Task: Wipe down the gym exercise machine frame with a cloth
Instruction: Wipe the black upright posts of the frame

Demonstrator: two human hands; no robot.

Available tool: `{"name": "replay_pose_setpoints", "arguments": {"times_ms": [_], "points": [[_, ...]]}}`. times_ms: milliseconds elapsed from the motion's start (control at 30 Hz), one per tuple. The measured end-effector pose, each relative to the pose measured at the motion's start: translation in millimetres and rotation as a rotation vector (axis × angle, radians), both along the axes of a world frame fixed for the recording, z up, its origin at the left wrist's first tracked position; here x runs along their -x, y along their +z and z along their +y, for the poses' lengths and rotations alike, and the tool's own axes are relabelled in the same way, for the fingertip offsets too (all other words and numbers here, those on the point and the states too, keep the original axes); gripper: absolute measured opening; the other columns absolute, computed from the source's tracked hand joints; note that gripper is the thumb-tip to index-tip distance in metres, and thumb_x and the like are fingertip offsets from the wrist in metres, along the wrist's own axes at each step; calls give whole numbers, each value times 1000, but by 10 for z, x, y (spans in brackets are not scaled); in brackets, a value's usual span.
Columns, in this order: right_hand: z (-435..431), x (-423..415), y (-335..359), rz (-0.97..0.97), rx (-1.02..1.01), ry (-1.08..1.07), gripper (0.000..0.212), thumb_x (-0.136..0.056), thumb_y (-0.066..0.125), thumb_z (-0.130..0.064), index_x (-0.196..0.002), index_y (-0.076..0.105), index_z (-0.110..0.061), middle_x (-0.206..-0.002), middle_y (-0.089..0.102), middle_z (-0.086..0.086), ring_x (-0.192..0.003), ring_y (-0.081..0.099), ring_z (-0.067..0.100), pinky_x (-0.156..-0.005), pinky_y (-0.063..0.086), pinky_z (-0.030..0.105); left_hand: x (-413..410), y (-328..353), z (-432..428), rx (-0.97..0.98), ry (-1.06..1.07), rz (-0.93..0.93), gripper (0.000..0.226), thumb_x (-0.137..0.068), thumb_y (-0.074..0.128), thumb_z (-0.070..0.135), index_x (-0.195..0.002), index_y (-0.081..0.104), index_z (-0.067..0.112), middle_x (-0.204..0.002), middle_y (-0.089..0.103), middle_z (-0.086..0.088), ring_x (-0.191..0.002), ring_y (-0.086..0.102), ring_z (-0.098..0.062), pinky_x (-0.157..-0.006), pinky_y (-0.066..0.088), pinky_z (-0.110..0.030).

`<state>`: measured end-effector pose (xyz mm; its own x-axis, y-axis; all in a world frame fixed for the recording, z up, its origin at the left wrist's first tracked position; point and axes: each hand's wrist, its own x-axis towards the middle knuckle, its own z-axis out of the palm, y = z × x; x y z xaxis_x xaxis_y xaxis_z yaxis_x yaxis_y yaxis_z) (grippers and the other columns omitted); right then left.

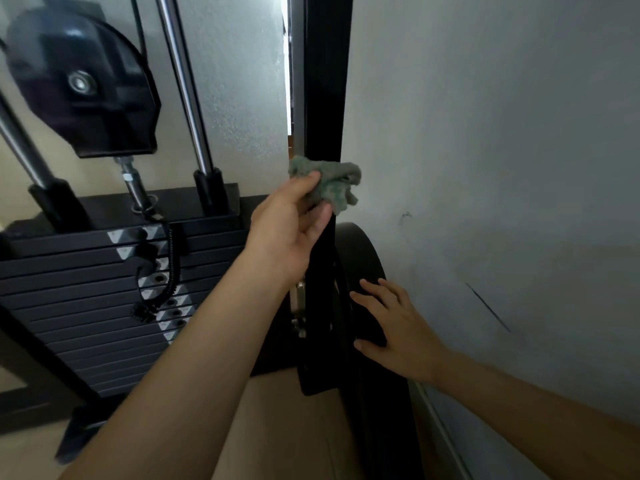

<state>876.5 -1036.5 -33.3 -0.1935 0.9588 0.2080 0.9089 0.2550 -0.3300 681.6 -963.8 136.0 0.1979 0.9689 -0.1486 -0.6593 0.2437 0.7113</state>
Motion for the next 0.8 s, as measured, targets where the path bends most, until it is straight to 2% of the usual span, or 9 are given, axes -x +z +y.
{"name": "replay_pose_setpoints", "arguments": {"times_ms": [67,133,200,300,400,467,567,700,800], "points": [[35,73,159,235,-72,-102,43,-86,65,-51,-124,67,-31,-140,56,-10,-131,44,13,-110,43,44,90,64,9,-38,-34,166,23,-90,73,29,-110,71,17,-106,76,-6,-99,72,-22,-74,59,-27],[83,185,399,610,-35,-232,17,-91,70,-33,-106,76,-27,-111,72,-10,-102,66,7,-97,54,41,178,59,24,-62,-74,298,33,-90,73,34,-116,70,15,-114,75,-9,-106,71,-27,-86,60,-35],[125,301,724,952,44,-247,16,-94,69,-25,-109,73,-29,-107,74,-8,-94,72,10,-92,58,36,247,45,23,-111,-110,421,31,-93,70,31,-114,69,8,-115,74,-13,-107,70,-28,-94,55,-41],[231,418,1185,1340,171,-132,34,-97,65,-22,-129,59,-32,-122,68,-7,-94,74,22,-78,60,34,281,85,22,-281,-110,654,11,-95,68,21,-95,71,11,-103,76,-14,-97,72,-26,-92,57,-43],[395,572,1455,1390,188,-106,42,-94,67,-7,-133,58,-20,-119,69,8,-82,73,24,-68,59,31,265,180,64,-393,-37,763,6,-92,71,9,-92,74,14,-98,76,-12,-87,72,-21,-78,60,-32],[488,697,1577,1396,178,-128,33,-93,66,1,-124,62,-9,-111,70,15,-80,71,23,-67,60,29,249,228,105,-417,20,812,16,-86,76,4,-96,73,17,-106,74,-14,-89,71,-20,-75,58,-29],[586,826,1691,1417,120,-181,18,-89,66,10,-104,66,0,-87,66,13,-77,68,20,-66,60,27,262,260,123,-455,61,877,30,-79,82,-1,-100,71,17,-106,72,-11,-89,70,-17,-76,59,-23],[614,754,1734,1350,3,-232,14,-87,70,7,-87,69,-8,-80,67,9,-70,65,15,-58,53,20,380,275,167,-500,145,963,27,-71,90,9,-93,76,17,-89,77,-6,-85,73,-22,-80,61,-31],[545,583,1686,1353,-54,-278,12,-87,72,2,-84,70,-9,-75,66,4,-63,59,9,-52,45,14,511,293,172,-542,181,986,14,-75,87,10,-86,79,14,-79,76,-5,-76,73,-23,-73,61,-29]]}}
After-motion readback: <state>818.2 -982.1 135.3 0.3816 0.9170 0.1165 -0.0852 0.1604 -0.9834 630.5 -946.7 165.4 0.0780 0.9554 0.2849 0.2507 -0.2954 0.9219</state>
